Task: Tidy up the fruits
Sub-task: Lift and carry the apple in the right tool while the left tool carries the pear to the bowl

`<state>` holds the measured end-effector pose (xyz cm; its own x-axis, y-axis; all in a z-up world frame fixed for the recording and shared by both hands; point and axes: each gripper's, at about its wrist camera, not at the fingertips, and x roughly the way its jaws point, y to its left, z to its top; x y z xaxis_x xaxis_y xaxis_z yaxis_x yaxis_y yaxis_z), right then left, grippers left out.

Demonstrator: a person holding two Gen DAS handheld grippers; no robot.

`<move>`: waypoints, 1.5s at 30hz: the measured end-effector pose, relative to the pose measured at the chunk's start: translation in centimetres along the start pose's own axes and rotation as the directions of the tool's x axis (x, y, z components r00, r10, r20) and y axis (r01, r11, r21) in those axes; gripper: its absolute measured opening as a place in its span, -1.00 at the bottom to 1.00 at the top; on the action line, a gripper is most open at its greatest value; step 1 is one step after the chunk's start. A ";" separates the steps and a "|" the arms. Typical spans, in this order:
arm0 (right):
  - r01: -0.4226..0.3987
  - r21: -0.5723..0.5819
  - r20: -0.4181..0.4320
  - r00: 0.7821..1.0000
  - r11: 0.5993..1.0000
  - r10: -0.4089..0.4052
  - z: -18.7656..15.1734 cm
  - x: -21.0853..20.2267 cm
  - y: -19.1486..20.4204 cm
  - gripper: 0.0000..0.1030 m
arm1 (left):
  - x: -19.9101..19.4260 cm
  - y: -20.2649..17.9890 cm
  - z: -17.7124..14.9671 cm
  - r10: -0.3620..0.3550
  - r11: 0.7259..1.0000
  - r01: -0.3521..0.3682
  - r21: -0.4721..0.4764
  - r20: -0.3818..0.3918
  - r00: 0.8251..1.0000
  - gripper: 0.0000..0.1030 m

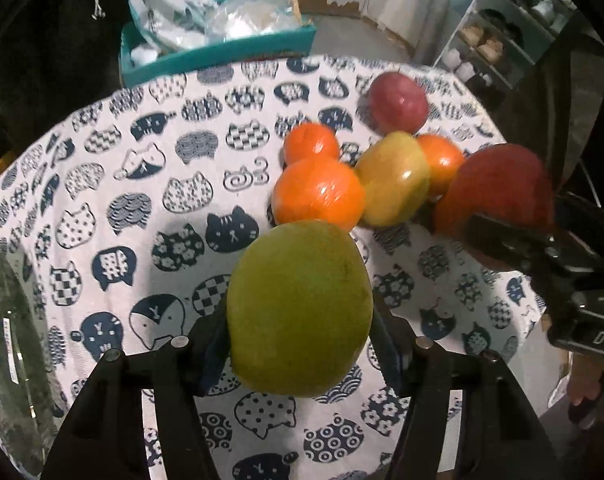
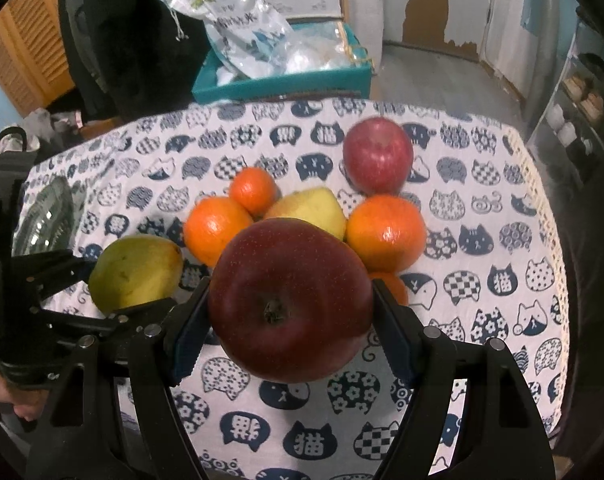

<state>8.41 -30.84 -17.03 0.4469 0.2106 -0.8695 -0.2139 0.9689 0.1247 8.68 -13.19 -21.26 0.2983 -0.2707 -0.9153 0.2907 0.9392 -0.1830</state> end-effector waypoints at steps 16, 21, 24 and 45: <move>-0.019 -0.060 0.178 0.984 0.998 0.029 2.7 -6.7 3.8 0.47 | -9.8 0.2 0.2 0.002 1.000 -0.002 -0.001 0.214 0.977 0.24; -0.039 -0.073 0.219 0.974 0.997 0.054 3.6 -8.5 5.1 0.47 | -12.4 0.7 0.1 0.010 1.000 -0.009 -0.003 0.275 0.961 0.24; -0.051 -0.081 0.239 0.968 0.995 0.069 4.0 -9.2 5.8 0.47 | -13.9 1.3 -0.2 0.019 1.000 -0.017 -0.011 0.309 0.951 0.24; -0.147 -0.170 0.235 0.954 0.974 0.185 7.3 -8.6 14.0 0.47 | -18.4 8.1 -2.7 0.079 0.991 -0.030 -0.129 0.387 0.919 0.24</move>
<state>7.89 -18.09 -4.33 0.5914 0.4106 -0.6940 -0.4218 0.8910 0.1677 3.07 0.01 -6.86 0.6490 -0.2565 -0.7163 0.1613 0.9664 -0.2000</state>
